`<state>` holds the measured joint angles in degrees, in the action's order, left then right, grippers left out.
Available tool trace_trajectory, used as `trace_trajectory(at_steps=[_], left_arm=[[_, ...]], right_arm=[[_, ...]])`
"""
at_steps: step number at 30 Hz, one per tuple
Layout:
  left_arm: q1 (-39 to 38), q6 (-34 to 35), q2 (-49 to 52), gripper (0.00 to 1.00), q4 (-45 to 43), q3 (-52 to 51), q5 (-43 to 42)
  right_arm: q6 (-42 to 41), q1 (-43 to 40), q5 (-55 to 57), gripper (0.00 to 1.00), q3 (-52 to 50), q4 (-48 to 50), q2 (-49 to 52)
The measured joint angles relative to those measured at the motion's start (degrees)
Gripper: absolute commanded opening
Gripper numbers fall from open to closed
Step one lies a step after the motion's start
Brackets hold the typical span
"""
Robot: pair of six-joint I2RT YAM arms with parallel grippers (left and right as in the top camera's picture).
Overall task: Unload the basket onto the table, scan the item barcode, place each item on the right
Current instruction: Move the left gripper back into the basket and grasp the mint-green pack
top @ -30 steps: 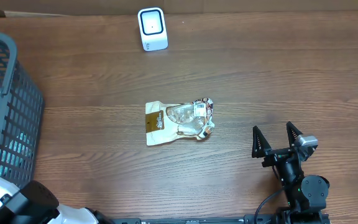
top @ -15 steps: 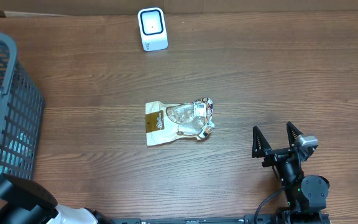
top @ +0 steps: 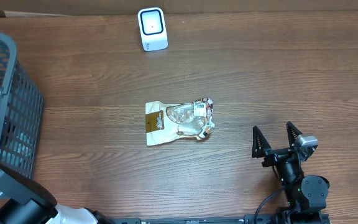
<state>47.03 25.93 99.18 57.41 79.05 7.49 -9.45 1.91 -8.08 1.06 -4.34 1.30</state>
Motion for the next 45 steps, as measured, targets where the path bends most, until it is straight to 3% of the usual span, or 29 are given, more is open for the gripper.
trace_trajectory(at_steps=[7, 22, 30, 37, 45], left_arm=[[0.0, 3.4, -0.2, 0.93, -4.2, -3.6, 2.3], [0.8, 6.6, -3.4, 0.93, -12.0, -7.2, 1.9], [1.1, 6.0, -0.6, 0.94, -4.8, -2.5, -2.2], [1.2, 5.0, 0.2, 0.98, 2.8, 10.0, -4.9], [3.8, 8.5, 0.3, 0.95, 3.3, 8.9, -5.2]], right_arm=[[0.0, 0.0, 0.0, 1.0, 0.0, 0.0, 0.0], [0.0, 0.0, 0.0, 1.0, 0.0, 0.0, 0.0], [0.0, 0.0, 0.0, 1.0, 0.0, 0.0, 0.0], [0.0, 0.0, 0.0, 1.0, 0.0, 0.0, 0.0], [0.0, 0.0, 0.0, 1.0, 0.0, 0.0, 0.0]])
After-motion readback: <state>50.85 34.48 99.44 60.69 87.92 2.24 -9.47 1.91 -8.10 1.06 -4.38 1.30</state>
